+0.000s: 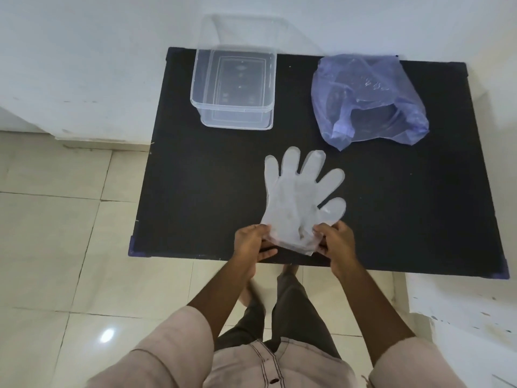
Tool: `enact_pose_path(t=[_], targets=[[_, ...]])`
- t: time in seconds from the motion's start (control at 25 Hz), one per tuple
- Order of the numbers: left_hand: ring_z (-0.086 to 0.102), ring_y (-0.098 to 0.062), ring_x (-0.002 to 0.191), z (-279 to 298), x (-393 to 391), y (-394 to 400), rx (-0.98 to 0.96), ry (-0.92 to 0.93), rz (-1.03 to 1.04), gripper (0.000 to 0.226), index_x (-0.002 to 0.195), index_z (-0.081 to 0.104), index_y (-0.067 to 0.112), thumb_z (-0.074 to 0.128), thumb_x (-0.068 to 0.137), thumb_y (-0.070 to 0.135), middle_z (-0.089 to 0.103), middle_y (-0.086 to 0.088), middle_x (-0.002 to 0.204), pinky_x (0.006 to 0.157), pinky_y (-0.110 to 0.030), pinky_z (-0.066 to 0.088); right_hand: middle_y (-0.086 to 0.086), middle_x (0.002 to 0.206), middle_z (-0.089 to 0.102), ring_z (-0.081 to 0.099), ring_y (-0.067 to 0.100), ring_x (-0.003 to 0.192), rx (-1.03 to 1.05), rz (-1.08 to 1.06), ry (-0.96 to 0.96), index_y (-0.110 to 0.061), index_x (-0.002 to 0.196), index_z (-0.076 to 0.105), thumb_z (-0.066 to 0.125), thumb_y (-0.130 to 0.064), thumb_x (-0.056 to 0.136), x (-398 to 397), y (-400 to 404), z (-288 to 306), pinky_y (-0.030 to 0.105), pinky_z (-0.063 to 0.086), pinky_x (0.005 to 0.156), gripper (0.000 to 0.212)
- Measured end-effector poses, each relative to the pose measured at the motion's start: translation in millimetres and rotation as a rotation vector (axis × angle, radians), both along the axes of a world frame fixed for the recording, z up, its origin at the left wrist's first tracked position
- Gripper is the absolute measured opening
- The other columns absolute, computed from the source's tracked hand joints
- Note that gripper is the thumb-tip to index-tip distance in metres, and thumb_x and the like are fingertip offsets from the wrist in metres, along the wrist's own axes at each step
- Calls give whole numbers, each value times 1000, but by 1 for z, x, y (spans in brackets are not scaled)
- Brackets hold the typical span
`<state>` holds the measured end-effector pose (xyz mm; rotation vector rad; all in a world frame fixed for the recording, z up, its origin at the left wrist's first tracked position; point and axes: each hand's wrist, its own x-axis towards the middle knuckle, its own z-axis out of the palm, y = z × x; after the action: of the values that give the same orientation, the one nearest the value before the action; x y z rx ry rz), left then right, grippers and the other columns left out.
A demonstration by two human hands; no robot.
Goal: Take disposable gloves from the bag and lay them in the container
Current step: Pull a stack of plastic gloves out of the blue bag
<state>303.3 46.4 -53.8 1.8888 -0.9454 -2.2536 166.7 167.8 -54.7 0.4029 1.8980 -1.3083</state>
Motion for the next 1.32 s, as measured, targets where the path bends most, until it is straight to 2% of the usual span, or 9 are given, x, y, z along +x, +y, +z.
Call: enact_pose_path(t=[0.12,0.16,0.24,0.32,0.4,0.6,0.96,1.16,1.32], targets=[[73,-22,66,1,6,-4,-18,-17,-13,18,93,67,9,60,87,25,74,-8,74,57,-33,58,9,112,59,58,17,93,351,286,688,-17,107,49,72,-24,76,9,-3,0,34,51,77,40],[73,-22,67,1,8,-4,-13,-12,-3,20,91,66,10,56,88,26,74,-7,72,58,-34,57,9,111,58,56,18,95,351,394,911,-17,109,51,71,-27,77,15,-5,0,34,50,79,39],[74,-23,69,2,12,-3,-11,4,18,23,90,67,9,50,90,24,76,-7,72,59,-34,58,8,104,62,56,18,93,185,696,1075,-15,104,58,67,-27,83,29,-11,0,34,51,79,26],[74,-22,72,2,15,-2,-38,10,4,22,96,68,7,50,93,21,77,-9,78,61,-34,60,9,101,67,59,21,90,111,1015,1057,-11,101,64,63,-26,87,37,-16,-5,37,53,78,20],[75,-24,77,2,17,-1,-80,-1,-26,17,100,68,8,55,93,15,77,-12,87,64,-33,60,8,107,68,59,23,93,142,1159,1023,-12,108,64,60,-26,89,38,-18,-10,36,52,80,23],[74,-21,81,2,20,-1,-60,67,-31,18,106,69,6,54,95,8,76,-14,97,71,-32,62,6,109,69,62,22,96,154,1097,936,-16,122,54,60,-30,91,39,-19,-12,37,52,85,34],[72,-16,93,8,13,-6,-92,145,-176,23,108,72,16,52,97,12,76,-3,102,80,-33,57,2,103,68,61,15,90,103,1110,683,-18,106,60,50,-51,91,29,-27,-9,32,51,86,38],[71,-15,89,10,8,-6,-140,122,-238,22,108,72,17,53,97,12,75,-2,101,80,-34,57,1,93,70,62,14,81,153,988,631,-17,96,63,52,-48,91,33,-34,-5,30,52,79,34],[67,-11,76,11,11,-5,-162,76,-203,23,102,73,16,52,97,9,75,-1,92,81,-36,56,7,79,69,60,14,68,187,821,675,-10,82,66,57,-32,93,36,-38,0,31,53,72,26]])
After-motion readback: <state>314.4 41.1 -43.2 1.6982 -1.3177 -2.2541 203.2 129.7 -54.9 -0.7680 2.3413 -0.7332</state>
